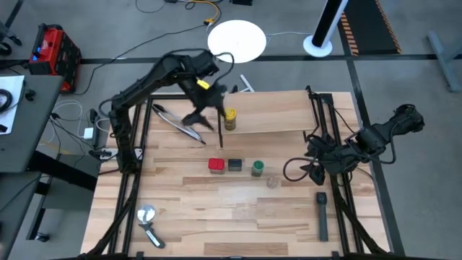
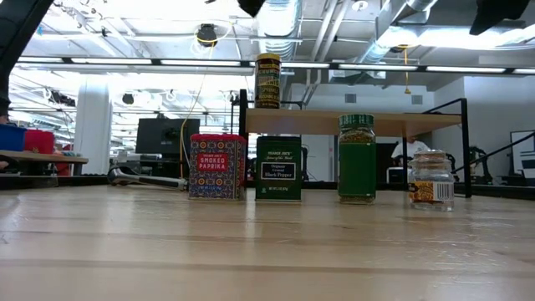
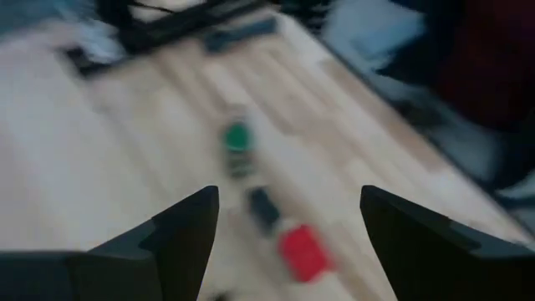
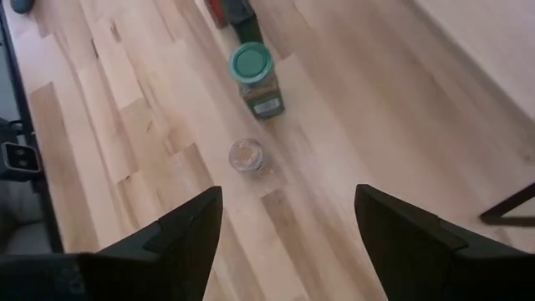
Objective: Shelf spices
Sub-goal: Put the red seasoning can on the shelf
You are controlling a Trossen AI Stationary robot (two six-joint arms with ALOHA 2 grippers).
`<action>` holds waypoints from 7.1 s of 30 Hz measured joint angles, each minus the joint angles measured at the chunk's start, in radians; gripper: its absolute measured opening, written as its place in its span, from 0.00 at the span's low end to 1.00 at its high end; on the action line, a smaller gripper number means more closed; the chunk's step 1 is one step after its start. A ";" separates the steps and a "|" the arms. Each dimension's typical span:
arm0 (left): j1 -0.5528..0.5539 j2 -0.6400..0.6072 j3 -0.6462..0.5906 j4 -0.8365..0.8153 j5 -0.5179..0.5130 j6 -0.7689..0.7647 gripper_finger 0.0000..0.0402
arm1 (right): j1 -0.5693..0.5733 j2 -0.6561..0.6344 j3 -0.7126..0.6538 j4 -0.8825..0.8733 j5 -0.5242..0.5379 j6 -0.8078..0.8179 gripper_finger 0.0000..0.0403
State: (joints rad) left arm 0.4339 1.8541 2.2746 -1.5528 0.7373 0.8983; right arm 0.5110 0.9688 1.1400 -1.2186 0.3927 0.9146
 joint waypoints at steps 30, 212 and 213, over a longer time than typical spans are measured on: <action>-0.469 -0.837 -0.458 0.296 -0.368 -0.663 0.64 | -0.005 0.074 0.000 0.122 0.105 -0.154 0.69; -0.501 -0.739 -1.451 1.707 -0.803 -0.478 0.55 | -0.441 0.557 0.076 1.257 -0.245 -1.240 0.46; -0.502 -0.739 -1.451 1.707 -0.797 -0.480 0.58 | -0.440 0.557 0.076 1.253 -0.248 -1.241 0.46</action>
State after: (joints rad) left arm -0.0679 1.1152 0.8238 0.1539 -0.0596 0.4181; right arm 0.0708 1.5253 1.2156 0.0339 0.1449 -0.3268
